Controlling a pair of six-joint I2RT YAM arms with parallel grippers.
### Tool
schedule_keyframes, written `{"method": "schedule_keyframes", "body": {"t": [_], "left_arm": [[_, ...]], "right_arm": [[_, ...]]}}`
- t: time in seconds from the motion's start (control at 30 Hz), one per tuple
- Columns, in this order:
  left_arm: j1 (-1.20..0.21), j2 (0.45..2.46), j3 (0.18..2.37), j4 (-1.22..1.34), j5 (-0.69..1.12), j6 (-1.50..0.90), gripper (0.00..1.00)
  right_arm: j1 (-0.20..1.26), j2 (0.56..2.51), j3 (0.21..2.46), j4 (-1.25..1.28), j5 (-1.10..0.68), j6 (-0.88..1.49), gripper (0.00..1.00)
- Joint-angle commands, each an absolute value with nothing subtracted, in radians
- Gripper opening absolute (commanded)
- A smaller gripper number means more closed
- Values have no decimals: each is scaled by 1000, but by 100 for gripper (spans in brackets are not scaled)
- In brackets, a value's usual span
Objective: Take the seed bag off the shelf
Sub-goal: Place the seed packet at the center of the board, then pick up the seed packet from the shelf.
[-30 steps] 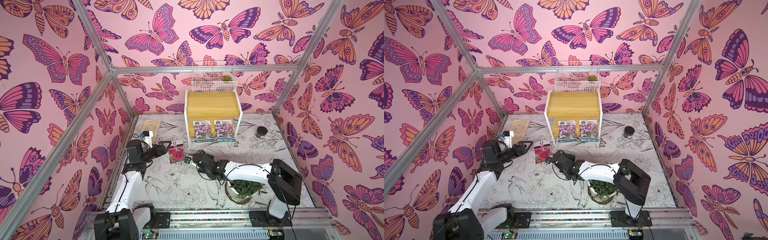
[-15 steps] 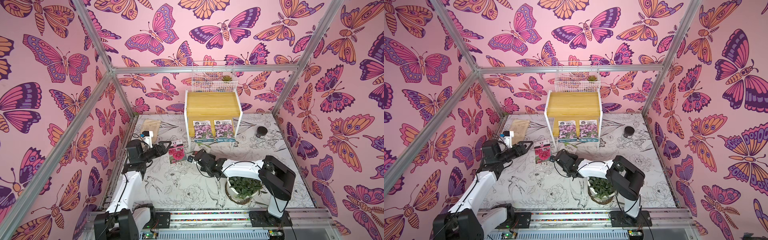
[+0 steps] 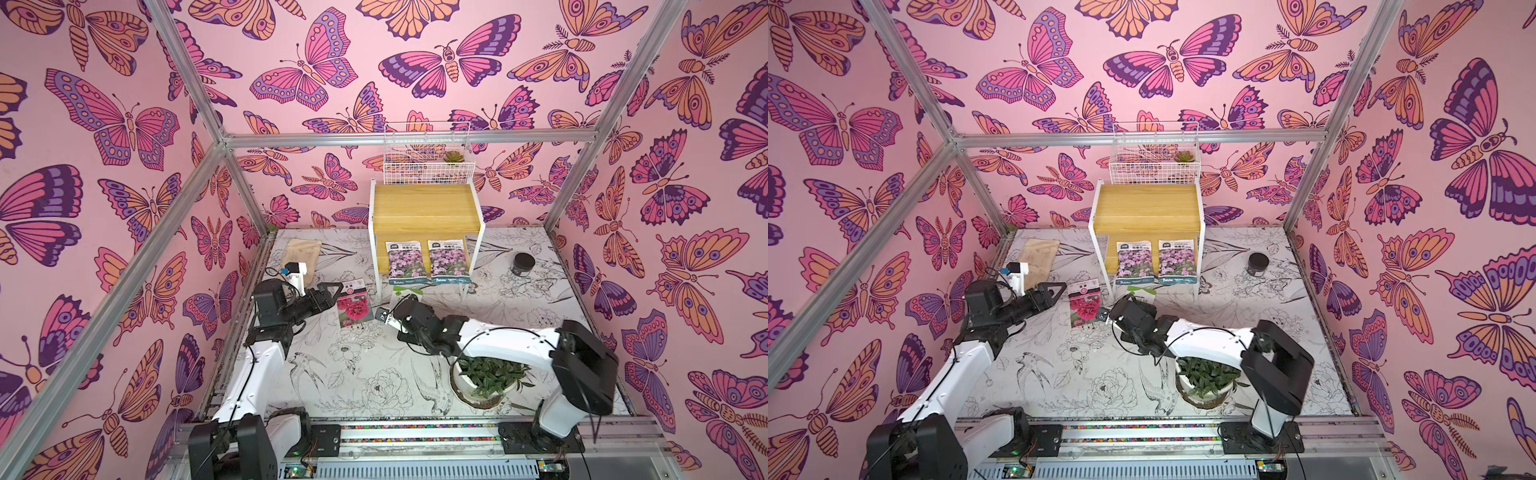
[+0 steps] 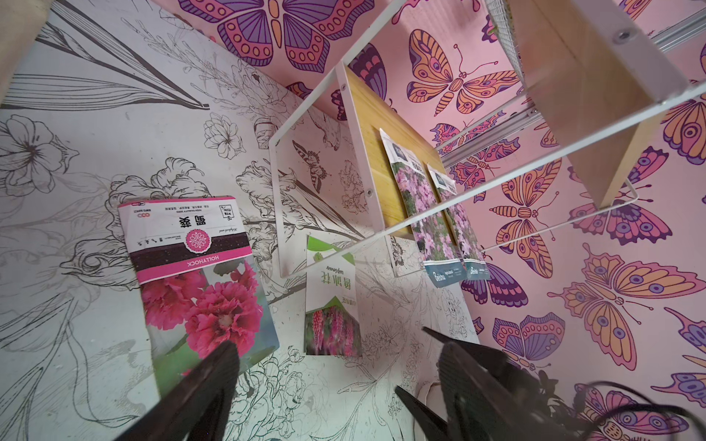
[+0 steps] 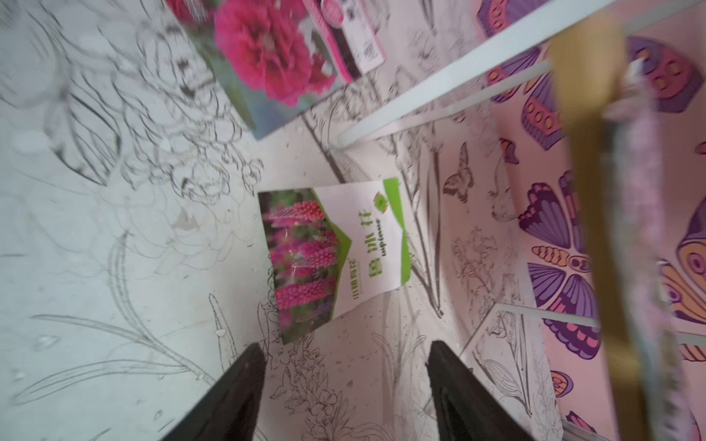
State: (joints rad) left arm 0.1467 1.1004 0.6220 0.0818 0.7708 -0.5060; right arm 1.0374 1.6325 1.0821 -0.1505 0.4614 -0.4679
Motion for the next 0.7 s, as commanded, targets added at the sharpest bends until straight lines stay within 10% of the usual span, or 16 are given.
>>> {"method": "schedule_keyframes", "body": {"t": [0.0, 0.67], "left_arm": [[153, 1111, 618, 102, 796, -497, 85], [154, 1111, 617, 112, 819, -506, 85]], "right_arm": [[1044, 1494, 1092, -120, 439, -495, 77], [951, 1683, 1235, -51, 352, -664, 75]]}}
